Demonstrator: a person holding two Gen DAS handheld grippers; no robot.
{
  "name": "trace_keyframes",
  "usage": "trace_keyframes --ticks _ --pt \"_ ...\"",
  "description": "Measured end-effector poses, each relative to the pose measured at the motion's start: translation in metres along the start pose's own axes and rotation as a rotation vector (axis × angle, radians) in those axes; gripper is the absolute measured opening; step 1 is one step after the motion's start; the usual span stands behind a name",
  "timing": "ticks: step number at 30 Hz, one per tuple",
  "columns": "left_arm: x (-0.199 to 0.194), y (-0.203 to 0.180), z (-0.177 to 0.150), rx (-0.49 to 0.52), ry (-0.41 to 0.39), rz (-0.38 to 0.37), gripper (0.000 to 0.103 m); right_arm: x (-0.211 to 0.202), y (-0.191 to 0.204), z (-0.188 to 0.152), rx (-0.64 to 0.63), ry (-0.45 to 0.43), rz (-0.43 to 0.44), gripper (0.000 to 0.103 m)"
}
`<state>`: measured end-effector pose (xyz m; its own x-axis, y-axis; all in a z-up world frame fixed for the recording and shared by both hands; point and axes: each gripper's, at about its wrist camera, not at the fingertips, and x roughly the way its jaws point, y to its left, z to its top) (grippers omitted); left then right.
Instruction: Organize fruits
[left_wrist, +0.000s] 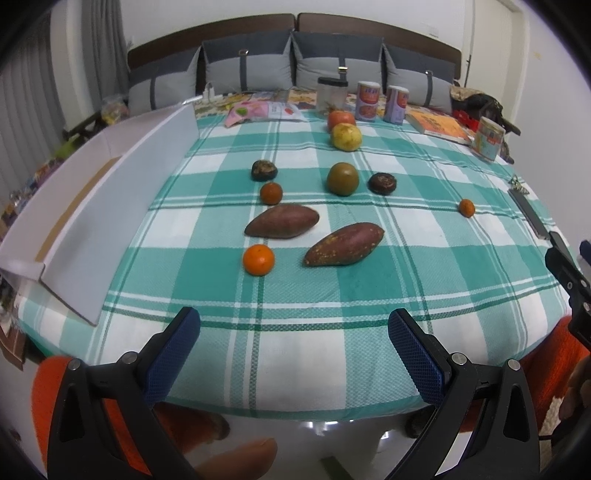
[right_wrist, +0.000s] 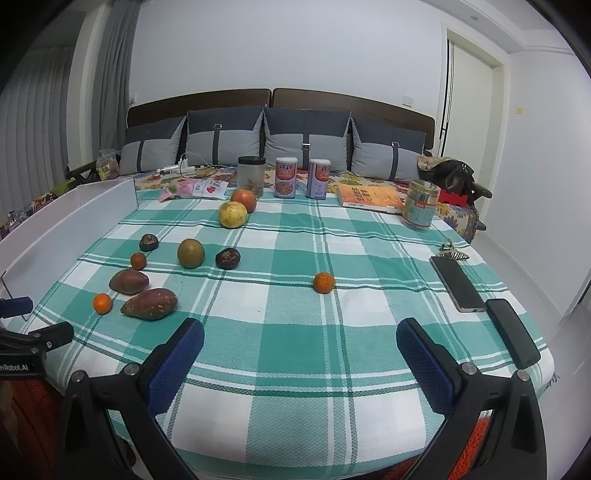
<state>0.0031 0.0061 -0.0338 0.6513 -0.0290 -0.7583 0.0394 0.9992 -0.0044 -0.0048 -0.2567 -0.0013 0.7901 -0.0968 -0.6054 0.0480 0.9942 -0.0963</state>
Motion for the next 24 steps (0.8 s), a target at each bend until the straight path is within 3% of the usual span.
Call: trace_keyframes --ticks 7,24 --pt "0.012 0.007 0.002 -0.007 0.031 0.016 0.102 0.020 -0.003 -0.003 0.004 0.090 -0.040 0.103" --pt "0.052 0.003 0.001 0.027 0.098 0.080 0.102 0.048 -0.017 -0.009 0.045 0.197 -0.091 0.103"
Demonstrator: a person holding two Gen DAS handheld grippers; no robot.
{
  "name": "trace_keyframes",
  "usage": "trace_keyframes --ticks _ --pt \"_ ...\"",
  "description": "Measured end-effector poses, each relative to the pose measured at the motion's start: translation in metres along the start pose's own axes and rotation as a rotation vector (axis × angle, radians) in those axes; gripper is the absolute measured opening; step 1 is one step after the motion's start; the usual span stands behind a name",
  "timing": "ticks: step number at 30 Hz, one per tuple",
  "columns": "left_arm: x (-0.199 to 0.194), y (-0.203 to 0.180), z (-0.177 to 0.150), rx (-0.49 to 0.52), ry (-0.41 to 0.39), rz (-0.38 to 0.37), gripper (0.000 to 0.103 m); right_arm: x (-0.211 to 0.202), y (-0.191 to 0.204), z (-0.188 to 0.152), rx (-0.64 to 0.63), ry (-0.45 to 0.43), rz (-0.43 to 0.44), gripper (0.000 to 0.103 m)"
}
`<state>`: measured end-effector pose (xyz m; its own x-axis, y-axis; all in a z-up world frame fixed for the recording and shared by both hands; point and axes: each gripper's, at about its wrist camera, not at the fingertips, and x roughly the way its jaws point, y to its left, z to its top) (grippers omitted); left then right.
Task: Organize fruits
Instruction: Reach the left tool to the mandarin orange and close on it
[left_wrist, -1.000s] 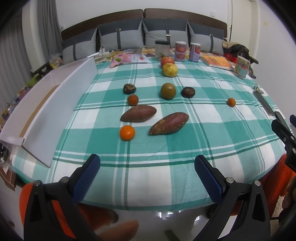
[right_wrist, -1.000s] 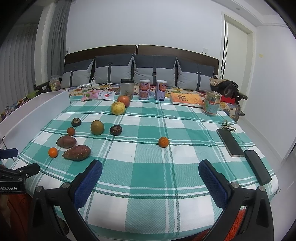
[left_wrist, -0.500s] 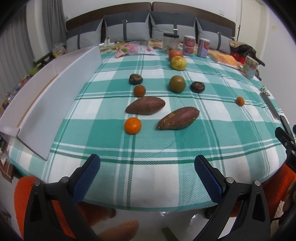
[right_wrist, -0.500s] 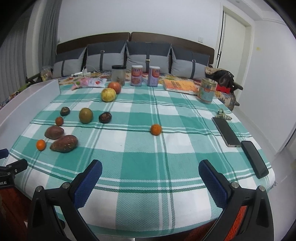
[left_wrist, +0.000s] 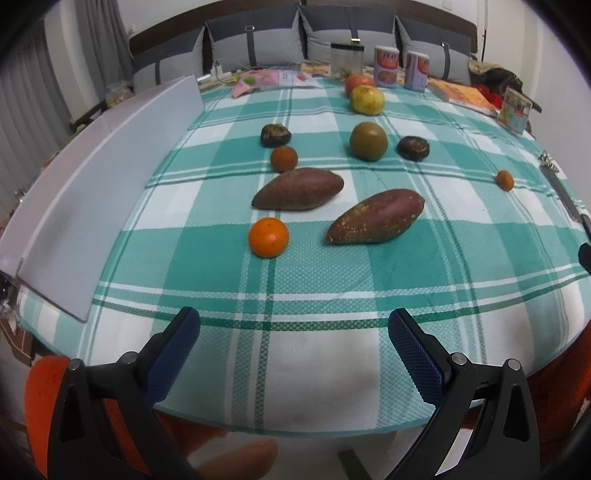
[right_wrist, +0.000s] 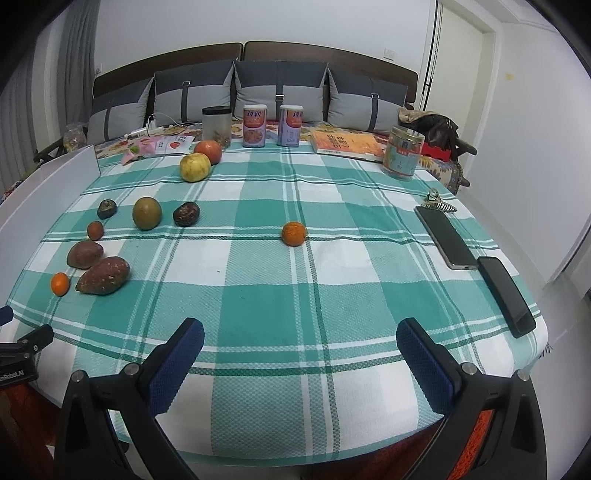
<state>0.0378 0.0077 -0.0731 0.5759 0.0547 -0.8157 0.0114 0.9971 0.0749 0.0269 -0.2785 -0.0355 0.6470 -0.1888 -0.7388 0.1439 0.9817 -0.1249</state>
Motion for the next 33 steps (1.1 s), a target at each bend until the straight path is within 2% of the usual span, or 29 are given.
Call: trace_keyframes --ticks 7,14,20,23,26,28,31,33 --pt "0.026 -0.004 0.001 0.017 0.051 -0.004 0.102 0.007 0.001 0.002 0.003 0.015 0.007 0.103" --pt "0.047 0.002 0.002 -0.006 0.072 -0.048 0.103 0.032 0.026 0.007 -0.016 0.021 0.132 0.103" --pt "0.047 0.007 -0.002 -0.034 0.078 -0.066 0.103 0.061 0.046 -0.010 -0.086 0.092 0.157 0.103" --pt "0.048 0.011 -0.002 -0.007 0.071 -0.099 0.103 0.073 0.044 -0.018 -0.097 0.137 0.162 0.103" --pt "0.048 0.016 0.003 0.024 0.106 -0.131 0.102 0.080 0.040 -0.024 -0.095 0.176 0.165 0.103" --pt "0.049 0.030 0.009 -0.028 0.118 -0.157 0.102 0.083 0.038 -0.027 -0.091 0.191 0.175 0.103" --pt "0.050 0.061 0.021 -0.138 0.089 -0.229 0.101 0.081 0.037 -0.029 -0.095 0.189 0.181 0.103" --pt "0.054 0.073 0.030 -0.158 0.074 -0.244 0.101 0.081 0.037 -0.030 -0.095 0.187 0.185 0.103"
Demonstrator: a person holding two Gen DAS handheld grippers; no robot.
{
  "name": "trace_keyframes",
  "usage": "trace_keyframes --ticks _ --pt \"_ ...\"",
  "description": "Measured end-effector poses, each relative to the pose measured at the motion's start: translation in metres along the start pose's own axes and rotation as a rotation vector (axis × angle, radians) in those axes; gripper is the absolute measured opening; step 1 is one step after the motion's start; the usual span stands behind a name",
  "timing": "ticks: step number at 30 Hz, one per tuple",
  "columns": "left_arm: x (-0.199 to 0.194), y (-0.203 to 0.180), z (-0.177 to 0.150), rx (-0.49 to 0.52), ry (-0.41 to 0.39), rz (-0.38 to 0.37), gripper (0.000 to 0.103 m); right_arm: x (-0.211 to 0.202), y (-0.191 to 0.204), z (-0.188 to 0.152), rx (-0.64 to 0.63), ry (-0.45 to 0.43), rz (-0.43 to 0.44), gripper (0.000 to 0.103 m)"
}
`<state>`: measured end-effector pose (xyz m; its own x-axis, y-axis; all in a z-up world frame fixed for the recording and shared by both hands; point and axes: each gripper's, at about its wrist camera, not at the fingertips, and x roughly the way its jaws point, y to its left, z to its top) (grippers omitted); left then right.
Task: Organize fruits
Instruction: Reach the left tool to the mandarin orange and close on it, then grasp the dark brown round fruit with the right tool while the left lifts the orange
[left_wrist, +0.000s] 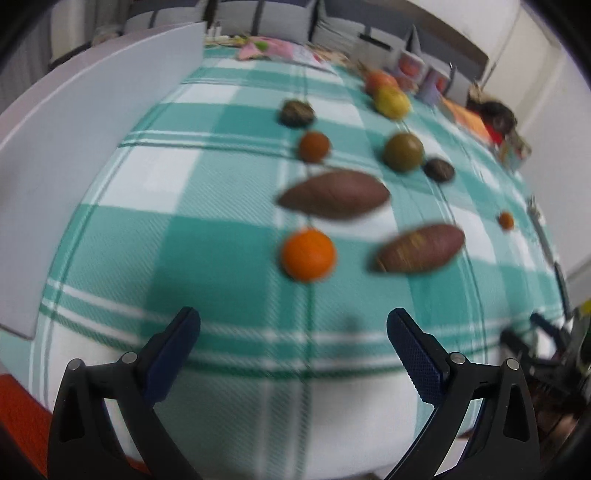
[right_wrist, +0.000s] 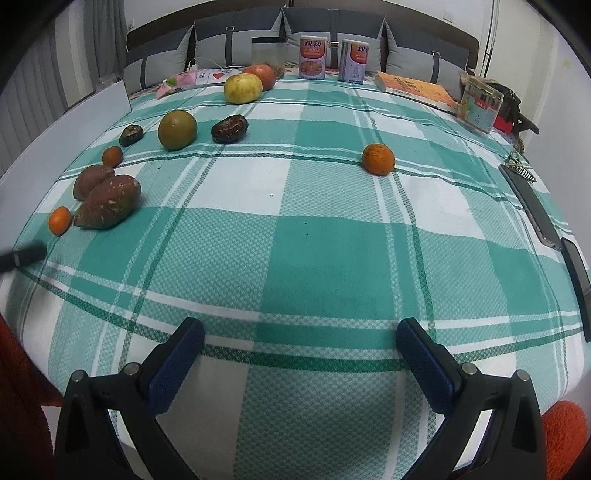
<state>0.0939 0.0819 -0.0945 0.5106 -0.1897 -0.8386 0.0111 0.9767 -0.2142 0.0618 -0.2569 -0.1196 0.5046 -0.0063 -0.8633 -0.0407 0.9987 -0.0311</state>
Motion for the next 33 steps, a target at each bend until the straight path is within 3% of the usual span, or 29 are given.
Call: trace_keyframes --ticks 6,9,11,13,15,20,26,29,31,33 --pt "0.018 -0.009 0.011 0.127 -0.002 0.020 0.098 0.001 0.000 -0.001 0.005 -0.003 0.006 0.103" --pt "0.023 -0.016 0.013 0.179 -0.021 0.052 0.075 0.001 0.000 -0.001 0.005 -0.005 0.006 0.103" --pt "0.024 -0.016 0.015 0.194 -0.032 0.050 0.071 0.001 0.000 -0.001 0.004 -0.007 0.005 0.103" --pt "0.022 -0.015 0.017 0.188 -0.046 0.034 0.046 0.001 0.000 -0.001 0.004 -0.008 0.004 0.103" --pt "0.022 -0.014 0.017 0.193 -0.055 0.011 0.031 0.001 -0.001 -0.001 0.004 -0.007 0.006 0.103" --pt "0.017 -0.011 0.011 0.188 -0.080 0.031 0.030 0.001 -0.010 0.003 0.034 0.020 0.026 0.103" --pt "0.007 0.007 0.010 0.130 -0.093 0.023 0.030 0.000 -0.089 0.036 0.301 -0.013 0.042 0.103" --pt "0.005 0.009 0.010 0.114 -0.098 0.018 0.030 0.017 -0.102 0.072 0.243 -0.002 0.076 0.095" --pt "0.003 0.009 0.010 0.109 -0.107 0.015 0.030 0.034 -0.097 0.096 0.171 0.023 0.078 0.079" --pt "0.000 0.009 0.010 0.108 -0.115 0.013 0.030 0.052 -0.092 0.115 0.130 0.046 0.080 0.070"
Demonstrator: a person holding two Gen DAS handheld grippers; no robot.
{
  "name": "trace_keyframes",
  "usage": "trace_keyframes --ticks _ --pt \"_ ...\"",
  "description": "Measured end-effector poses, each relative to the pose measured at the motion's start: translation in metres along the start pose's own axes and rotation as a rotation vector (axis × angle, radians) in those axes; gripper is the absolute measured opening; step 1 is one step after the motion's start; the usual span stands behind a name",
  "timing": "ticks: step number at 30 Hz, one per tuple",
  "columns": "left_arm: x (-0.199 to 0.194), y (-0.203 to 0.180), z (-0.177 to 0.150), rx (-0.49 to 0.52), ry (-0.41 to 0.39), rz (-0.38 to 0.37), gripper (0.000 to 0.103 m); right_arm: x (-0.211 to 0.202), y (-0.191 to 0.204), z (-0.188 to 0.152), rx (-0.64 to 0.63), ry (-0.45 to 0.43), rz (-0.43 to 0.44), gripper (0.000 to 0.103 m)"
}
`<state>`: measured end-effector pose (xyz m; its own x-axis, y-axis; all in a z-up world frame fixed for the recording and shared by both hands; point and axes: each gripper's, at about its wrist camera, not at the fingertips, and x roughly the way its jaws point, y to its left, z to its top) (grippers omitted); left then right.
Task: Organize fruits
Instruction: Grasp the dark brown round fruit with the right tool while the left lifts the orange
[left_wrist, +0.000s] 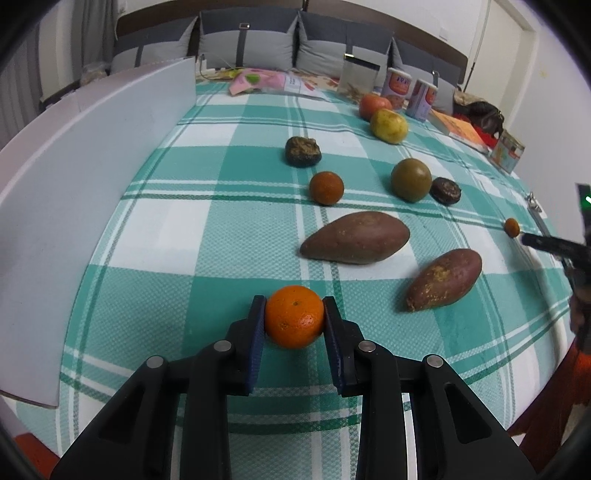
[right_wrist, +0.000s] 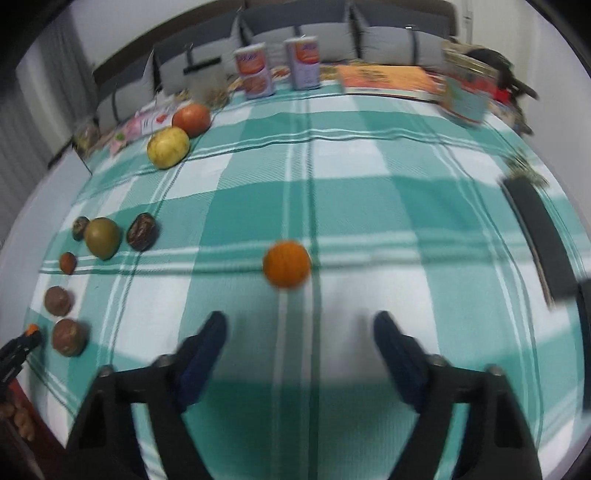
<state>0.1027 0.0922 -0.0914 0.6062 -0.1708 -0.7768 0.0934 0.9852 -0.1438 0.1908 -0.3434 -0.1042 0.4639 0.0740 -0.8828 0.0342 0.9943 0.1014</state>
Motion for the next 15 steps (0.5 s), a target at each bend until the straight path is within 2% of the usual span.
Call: trace_keyframes --ticks 4,9,15 --pt "-0.004 0.004 -0.003 -0.007 -0.003 -0.004 0.030 0.021 0.005 0.020 -0.016 0.023 0.001 0.070" --pt "-0.003 0.010 -0.003 -0.039 0.000 -0.017 0.030 0.018 0.015 0.029 -0.021 0.013 -0.022 0.071" --pt "-0.001 0.009 -0.001 -0.043 -0.001 -0.024 0.030 0.020 0.097 0.049 -0.208 0.010 0.178 0.071"
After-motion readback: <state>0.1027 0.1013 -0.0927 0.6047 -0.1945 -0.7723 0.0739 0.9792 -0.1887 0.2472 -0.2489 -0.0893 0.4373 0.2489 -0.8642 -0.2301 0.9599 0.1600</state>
